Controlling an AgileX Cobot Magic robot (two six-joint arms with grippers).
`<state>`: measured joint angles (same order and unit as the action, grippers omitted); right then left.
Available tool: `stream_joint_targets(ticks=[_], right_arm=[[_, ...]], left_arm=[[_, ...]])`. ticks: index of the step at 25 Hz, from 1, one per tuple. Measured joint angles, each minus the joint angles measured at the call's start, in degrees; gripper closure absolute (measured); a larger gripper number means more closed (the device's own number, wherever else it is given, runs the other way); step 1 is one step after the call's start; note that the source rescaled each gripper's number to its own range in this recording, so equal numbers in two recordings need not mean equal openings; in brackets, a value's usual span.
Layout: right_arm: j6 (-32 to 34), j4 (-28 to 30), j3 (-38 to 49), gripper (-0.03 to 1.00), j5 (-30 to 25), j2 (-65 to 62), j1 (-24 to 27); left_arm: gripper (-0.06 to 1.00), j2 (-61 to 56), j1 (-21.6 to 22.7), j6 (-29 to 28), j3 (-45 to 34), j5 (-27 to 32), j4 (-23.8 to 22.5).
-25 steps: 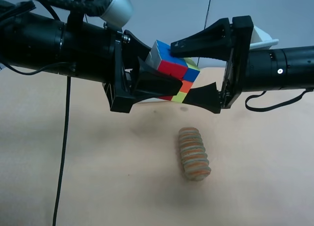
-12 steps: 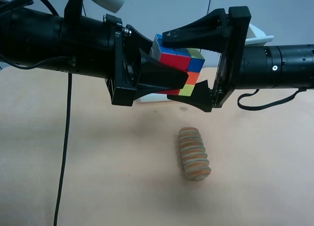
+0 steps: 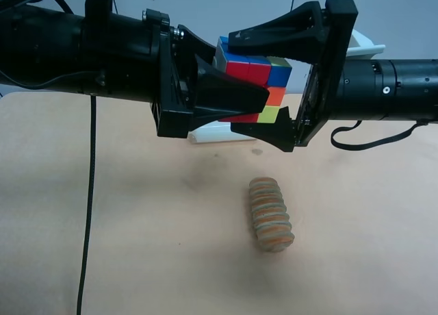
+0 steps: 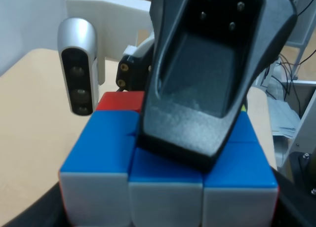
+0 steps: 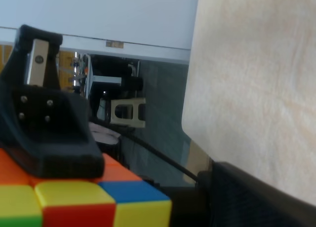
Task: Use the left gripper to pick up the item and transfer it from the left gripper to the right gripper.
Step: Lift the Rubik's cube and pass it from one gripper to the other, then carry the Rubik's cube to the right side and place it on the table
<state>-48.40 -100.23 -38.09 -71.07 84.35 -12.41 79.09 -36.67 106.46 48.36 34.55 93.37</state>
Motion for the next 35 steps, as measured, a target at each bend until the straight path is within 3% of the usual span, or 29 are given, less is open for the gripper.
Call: stream_joint_targets(ticks=[3, 5, 8, 12, 13, 22, 23, 24, 25, 26, 27, 30, 35], right_arm=[[0.00, 0.00, 0.00, -0.02, -0.25, 0.00, 0.00], [0.05, -0.12, 0.00, 0.07, -0.58, 0.00, 0.00], [0.23, -0.54, 0.00, 0.30, -1.19, 0.00, 0.00], [0.68, -1.55, -0.01, 0.81, -1.23, -0.05, -0.38], [0.91, -1.68, -0.06, 0.86, -1.23, -0.05, -0.38], [1.18, -1.62, -0.06, 0.86, -1.23, -0.05, -0.38], [1.17, -1.10, -0.06, 0.91, -0.51, -0.05, -0.38], [1.30, 0.14, -0.06, 0.97, 0.63, -0.05, -0.38], [1.30, 0.67, -0.06, 0.97, 1.67, 0.11, -0.38], [1.35, 0.94, -0.06, 0.97, 2.15, 0.12, -0.38], [1.35, 0.94, -0.06, 0.97, 2.17, 0.12, -0.38], [1.35, 0.94, -0.06, 0.97, 2.02, 0.05, -0.38], [1.35, 0.94, -0.06, 0.97, 2.01, 0.05, -0.38]], left_arm=[[0.94, 0.00, 0.00, 0.60, 0.00, 0.56, 0.06], [0.94, 0.00, 0.00, 0.95, 0.00, 0.77, 0.11], [0.94, 0.06, 0.00, 1.09, 0.00, 0.76, 0.11], [0.94, 0.17, 0.00, 1.16, -0.05, 0.83, -0.20], [0.94, 0.17, 0.00, 1.39, -0.05, 0.88, -0.25], [0.93, 0.24, 0.00, 1.44, -0.05, 0.78, -0.25], [0.81, 0.24, 0.00, 1.37, -0.05, 0.90, 0.17], [0.55, 0.11, 0.00, 1.20, 0.01, 0.98, 0.93], [0.33, -0.14, 0.00, 1.14, 0.11, 1.03, 1.29], [0.16, -0.19, 0.00, 1.09, 0.21, 1.24, 1.37], [0.06, -0.19, 0.00, 1.09, 0.29, 1.30, 1.49], [-0.03, -0.19, 0.00, 1.03, 0.40, 1.30, 1.62], [-0.04, -0.65, 0.00, 0.98, 0.40, 1.23, 1.57]])
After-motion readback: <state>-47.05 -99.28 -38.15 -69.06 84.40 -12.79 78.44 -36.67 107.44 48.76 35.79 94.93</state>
